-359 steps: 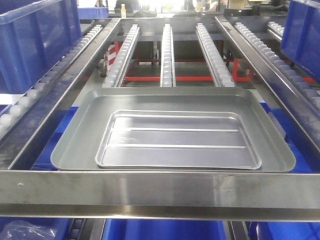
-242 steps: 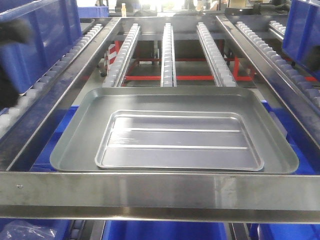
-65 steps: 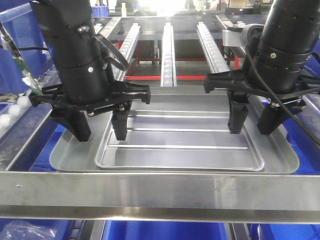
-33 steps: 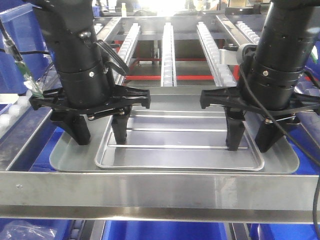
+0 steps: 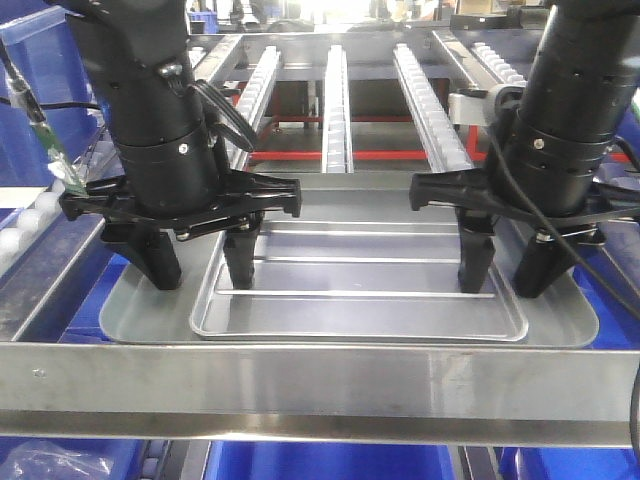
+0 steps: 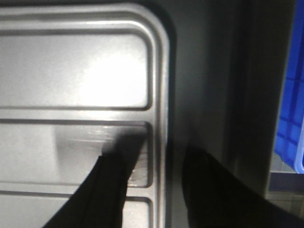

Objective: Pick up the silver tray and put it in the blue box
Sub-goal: 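Close both grippers on the tray's side rims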

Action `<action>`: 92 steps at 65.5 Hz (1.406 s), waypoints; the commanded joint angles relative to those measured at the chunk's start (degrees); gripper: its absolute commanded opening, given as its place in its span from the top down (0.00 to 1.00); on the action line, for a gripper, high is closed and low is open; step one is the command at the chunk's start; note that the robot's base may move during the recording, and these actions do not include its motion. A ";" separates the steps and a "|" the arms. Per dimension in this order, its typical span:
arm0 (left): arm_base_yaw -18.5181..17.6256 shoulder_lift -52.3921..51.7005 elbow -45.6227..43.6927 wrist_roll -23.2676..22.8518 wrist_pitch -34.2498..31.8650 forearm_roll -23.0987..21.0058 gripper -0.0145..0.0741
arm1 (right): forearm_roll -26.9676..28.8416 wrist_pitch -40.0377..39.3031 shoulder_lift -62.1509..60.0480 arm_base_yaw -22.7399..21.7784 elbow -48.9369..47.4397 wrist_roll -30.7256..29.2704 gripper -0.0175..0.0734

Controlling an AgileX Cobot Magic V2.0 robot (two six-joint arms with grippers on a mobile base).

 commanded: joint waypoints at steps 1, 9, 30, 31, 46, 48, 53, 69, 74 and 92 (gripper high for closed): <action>-0.20 -2.71 -1.66 -0.74 -1.02 0.27 0.48 | -0.29 -1.76 -2.60 -0.52 -1.36 0.03 0.38; -0.20 -2.71 -1.66 -0.74 -1.02 0.27 0.48 | -0.29 -1.76 -2.60 -0.52 -1.36 0.03 0.38; -0.20 -2.71 -1.66 -0.74 -1.02 0.27 0.48 | -0.29 -1.72 -2.23 -0.52 -1.36 0.03 0.38; -0.20 -2.71 -1.66 -0.74 -1.02 0.27 0.48 | -0.29 -1.73 -2.17 -0.52 -1.36 0.03 0.38; -0.20 -2.71 -1.66 -0.74 -1.02 0.27 0.48 | -0.29 -1.73 -1.82 -0.52 -1.36 0.03 0.38; -0.20 -2.71 -1.66 -0.74 -1.02 0.27 0.48 | -0.29 -1.73 -1.82 -0.52 -1.36 0.03 0.38; -0.20 -2.71 -1.66 -0.74 -1.02 0.27 0.53 | -0.29 -1.73 -1.82 -0.52 -1.36 0.03 0.39; -0.20 -2.71 -1.66 -0.74 -1.02 0.27 0.85 | -0.29 -0.63 -1.82 -0.52 -1.36 0.03 0.71; -0.20 -2.71 -1.66 -0.74 -1.02 0.27 0.85 | -0.29 0.05 -1.82 -0.52 -1.36 0.03 0.75; -0.20 -2.71 -1.66 -0.74 -1.13 0.27 0.85 | -0.29 0.00 -1.82 -0.52 -1.36 0.03 0.75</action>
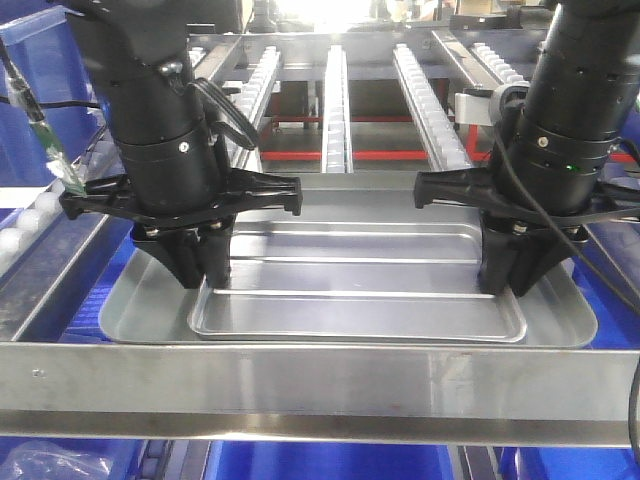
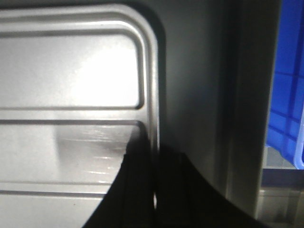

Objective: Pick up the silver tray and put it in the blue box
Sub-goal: 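Close both grippers on the tray's side rims, then lift the tray with both grippers off the rack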

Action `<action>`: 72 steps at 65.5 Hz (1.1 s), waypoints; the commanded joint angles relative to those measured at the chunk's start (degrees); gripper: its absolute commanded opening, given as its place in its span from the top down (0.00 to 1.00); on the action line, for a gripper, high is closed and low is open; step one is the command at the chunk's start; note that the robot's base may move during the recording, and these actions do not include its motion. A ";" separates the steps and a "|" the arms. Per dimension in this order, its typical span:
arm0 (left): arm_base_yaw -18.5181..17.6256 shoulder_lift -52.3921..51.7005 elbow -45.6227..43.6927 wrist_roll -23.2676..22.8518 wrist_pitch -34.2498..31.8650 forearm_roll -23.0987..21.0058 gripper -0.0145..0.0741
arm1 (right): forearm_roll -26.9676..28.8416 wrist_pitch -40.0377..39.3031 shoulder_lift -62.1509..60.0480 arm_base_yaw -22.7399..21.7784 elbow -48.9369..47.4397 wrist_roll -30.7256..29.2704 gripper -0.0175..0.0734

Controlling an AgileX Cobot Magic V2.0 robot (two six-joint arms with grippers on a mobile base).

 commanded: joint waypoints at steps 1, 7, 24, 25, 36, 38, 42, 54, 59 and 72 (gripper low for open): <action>-0.20 -2.71 -1.54 -0.61 -1.13 0.40 0.85 | -0.64 -0.56 -1.95 -0.30 -1.26 -0.06 0.75; -0.20 -2.71 -1.54 -0.61 -1.13 0.40 0.85 | -0.64 -0.56 -1.95 -0.30 -1.26 -0.06 0.75; -0.20 -3.40 -3.52 -0.61 1.61 0.40 0.85 | -0.64 2.30 -2.73 -0.30 -3.15 -0.06 0.75; -0.20 -3.58 -4.13 -0.61 2.50 0.40 0.85 | -0.64 2.86 -2.91 -0.30 -3.62 -0.06 0.75; -0.20 -8.22 -6.64 -0.61 8.30 1.27 0.85 | -0.64 7.56 -8.41 -0.07 -5.48 4.03 0.75; -0.20 -8.85 -6.64 -0.61 8.29 0.72 0.85 | -0.70 8.01 -9.38 0.22 -5.31 5.15 0.75; -0.20 -10.59 -6.64 -0.61 8.79 -1.23 0.85 | -0.83 8.89 -11.16 0.93 -4.85 6.42 0.75; -1.90 -14.38 -5.51 -0.81 13.80 -1.55 0.85 | -2.35 9.69 -16.96 5.45 -1.20 10.40 0.75; -3.58 -16.45 -3.31 -3.61 14.73 0.09 0.85 | -5.53 9.89 -20.03 8.11 1.20 15.20 0.75; -9.97 -23.82 4.94 -11.69 14.73 5.32 0.85 | -10.10 12.98 -27.52 14.65 5.67 21.21 0.75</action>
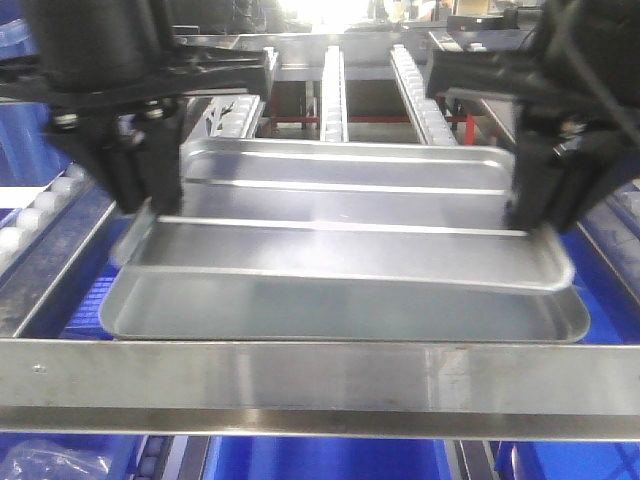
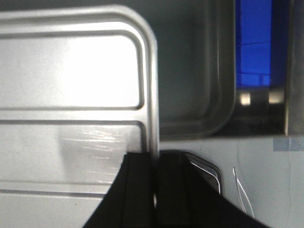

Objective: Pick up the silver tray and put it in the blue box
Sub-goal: 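Lift the tray with both grippers off the rack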

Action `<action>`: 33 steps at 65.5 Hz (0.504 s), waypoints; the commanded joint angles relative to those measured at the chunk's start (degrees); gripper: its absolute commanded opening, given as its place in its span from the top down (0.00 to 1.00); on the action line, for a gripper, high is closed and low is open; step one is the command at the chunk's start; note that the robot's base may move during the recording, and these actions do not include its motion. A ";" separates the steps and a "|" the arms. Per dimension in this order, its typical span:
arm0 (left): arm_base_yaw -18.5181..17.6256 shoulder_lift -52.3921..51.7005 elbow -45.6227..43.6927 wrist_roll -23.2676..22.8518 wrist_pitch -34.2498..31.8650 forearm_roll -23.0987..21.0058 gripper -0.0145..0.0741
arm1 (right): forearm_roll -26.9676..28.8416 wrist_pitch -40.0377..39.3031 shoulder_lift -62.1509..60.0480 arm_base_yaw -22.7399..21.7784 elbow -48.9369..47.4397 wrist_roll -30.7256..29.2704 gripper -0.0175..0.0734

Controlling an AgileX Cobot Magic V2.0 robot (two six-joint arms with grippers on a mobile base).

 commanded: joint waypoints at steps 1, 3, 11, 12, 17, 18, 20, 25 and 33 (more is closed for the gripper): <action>-3.10 -5.74 1.93 -3.85 -0.76 2.15 0.85 | -2.58 -0.02 -5.18 2.58 0.10 2.27 0.75; -3.97 -7.01 3.09 -4.81 -0.76 2.32 0.85 | -2.58 0.21 -6.38 3.55 0.84 2.65 0.75; -6.88 -10.84 7.48 -9.11 -1.73 3.10 0.85 | -3.06 0.66 -9.71 7.22 3.49 5.88 0.75; -7.13 -11.24 7.94 -9.23 -1.73 3.10 0.85 | -3.28 0.71 -9.99 7.55 3.82 6.41 0.75; -7.92 -13.01 9.88 -10.03 -1.73 3.64 0.85 | -4.41 1.20 -11.10 8.95 5.08 8.08 0.75; -8.09 -13.22 10.15 -10.03 -1.63 3.64 0.85 | -4.54 1.39 -11.17 9.14 5.15 8.26 0.75; -8.20 -13.57 10.61 -10.03 -1.63 3.64 0.85 | -4.78 1.79 -11.17 9.36 5.28 8.41 0.75; -8.43 -13.74 10.83 -10.03 -1.52 3.75 0.85 | -4.78 2.25 -11.17 9.62 5.30 8.47 0.75; -8.43 -13.74 10.83 -10.14 -1.77 3.75 0.85 | -5.63 1.87 -11.17 9.75 5.30 8.47 0.75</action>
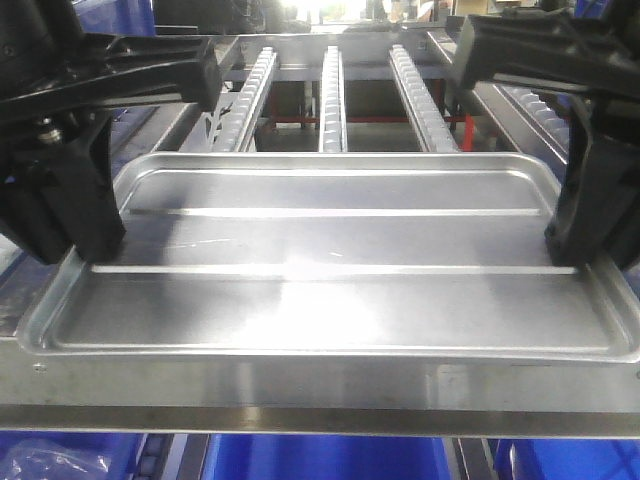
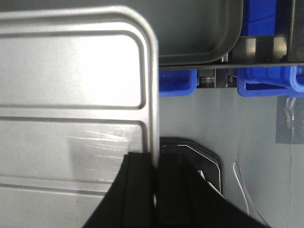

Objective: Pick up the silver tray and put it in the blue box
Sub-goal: 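Lift the tray with both grippers off the rack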

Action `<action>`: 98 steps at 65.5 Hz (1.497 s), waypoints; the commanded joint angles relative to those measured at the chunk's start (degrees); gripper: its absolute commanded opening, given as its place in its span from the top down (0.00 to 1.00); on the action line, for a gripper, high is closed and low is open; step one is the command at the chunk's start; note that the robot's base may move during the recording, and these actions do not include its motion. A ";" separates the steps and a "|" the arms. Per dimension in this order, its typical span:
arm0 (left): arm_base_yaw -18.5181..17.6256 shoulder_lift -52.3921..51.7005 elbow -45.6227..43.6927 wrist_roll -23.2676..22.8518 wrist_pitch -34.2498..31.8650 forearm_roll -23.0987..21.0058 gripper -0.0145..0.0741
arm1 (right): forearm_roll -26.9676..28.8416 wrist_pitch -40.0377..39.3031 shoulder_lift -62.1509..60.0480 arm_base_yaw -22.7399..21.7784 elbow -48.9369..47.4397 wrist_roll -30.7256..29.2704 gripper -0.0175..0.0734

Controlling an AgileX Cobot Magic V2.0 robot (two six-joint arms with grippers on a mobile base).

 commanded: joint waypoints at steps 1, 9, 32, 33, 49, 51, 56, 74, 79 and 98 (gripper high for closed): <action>-0.41 -1.94 -1.28 -0.74 -0.90 1.92 0.85 | -3.41 -1.07 -1.71 -0.04 -1.20 0.42 0.75; -0.41 -1.94 -1.28 -0.74 -0.90 1.92 0.85 | -4.68 -1.08 -1.40 -0.04 -1.20 0.42 0.75; -0.41 -1.94 -1.39 -0.78 -0.90 1.92 0.85 | -4.38 -1.15 -0.98 -0.04 -1.20 0.42 0.75; -0.41 -1.94 -1.39 -0.78 -0.90 1.92 0.85 | -4.38 -1.08 -0.98 -0.04 -1.20 0.42 0.75; -0.41 -1.94 -1.39 -0.78 -0.66 1.82 0.85 | -4.38 0.06 -0.98 -0.04 -1.20 0.42 0.75; -0.41 -1.94 -1.39 -0.78 -0.66 1.82 0.85 | -4.38 0.06 -0.98 -0.04 -1.20 0.42 0.75; -0.41 -1.94 -1.39 -0.78 -0.66 1.82 0.85 | -4.38 0.06 -0.98 -0.04 -1.20 0.42 0.75; -0.41 -1.94 -1.39 -0.78 -0.66 1.82 0.85 | -4.38 0.06 -0.98 -0.04 -1.20 0.42 0.75; -0.41 -1.94 -1.39 -0.78 -0.66 1.82 0.85 | -4.38 0.06 -0.98 -0.04 -1.20 0.42 0.75; -0.41 -1.94 -1.39 -0.78 -0.66 1.82 0.85 | -4.38 0.06 -0.98 -0.04 -1.20 0.42 0.75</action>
